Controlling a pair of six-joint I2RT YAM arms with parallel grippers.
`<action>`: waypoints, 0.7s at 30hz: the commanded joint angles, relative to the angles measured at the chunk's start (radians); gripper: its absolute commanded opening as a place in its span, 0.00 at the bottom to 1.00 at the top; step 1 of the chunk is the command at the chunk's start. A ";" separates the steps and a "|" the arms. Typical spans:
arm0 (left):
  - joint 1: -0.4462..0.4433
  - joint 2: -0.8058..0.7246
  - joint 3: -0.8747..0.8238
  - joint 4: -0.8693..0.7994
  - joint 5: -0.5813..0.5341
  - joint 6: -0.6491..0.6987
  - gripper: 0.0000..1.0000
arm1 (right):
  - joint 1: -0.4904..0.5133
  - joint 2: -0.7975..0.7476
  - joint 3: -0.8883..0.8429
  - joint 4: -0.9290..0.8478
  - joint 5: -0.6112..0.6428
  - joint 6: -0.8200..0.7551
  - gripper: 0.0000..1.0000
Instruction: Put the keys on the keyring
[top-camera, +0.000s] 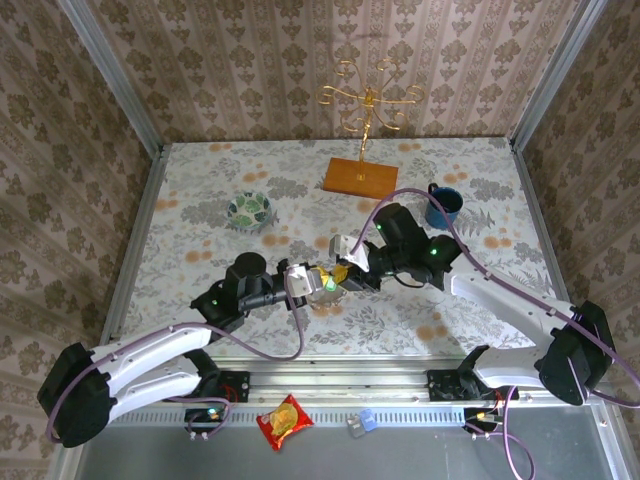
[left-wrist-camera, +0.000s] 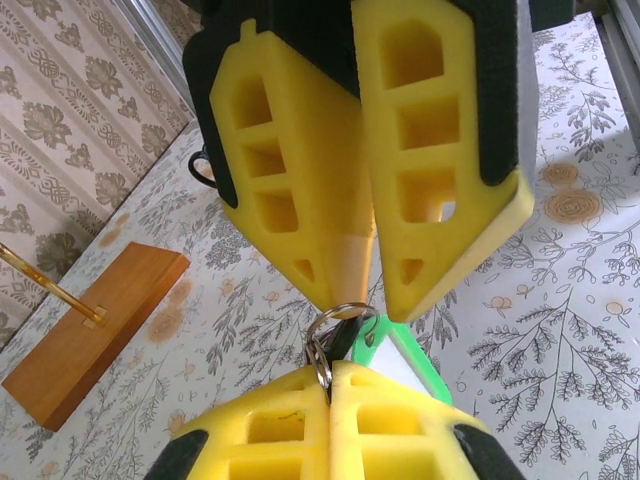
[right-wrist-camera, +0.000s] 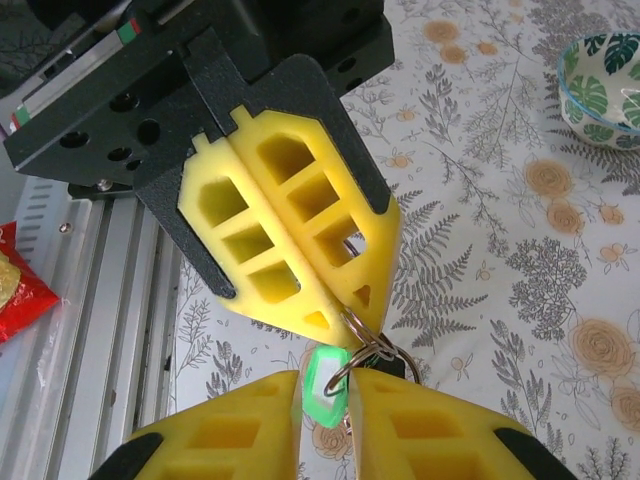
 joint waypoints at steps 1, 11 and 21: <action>-0.005 -0.015 0.003 0.069 0.030 -0.001 0.00 | 0.002 0.015 0.035 0.010 0.047 0.040 0.23; -0.004 -0.011 0.002 0.077 0.039 0.004 0.00 | 0.002 0.032 0.056 0.006 0.072 0.064 0.06; -0.005 -0.001 0.011 0.067 0.099 0.033 0.00 | -0.094 0.072 0.094 -0.145 -0.099 -0.046 0.00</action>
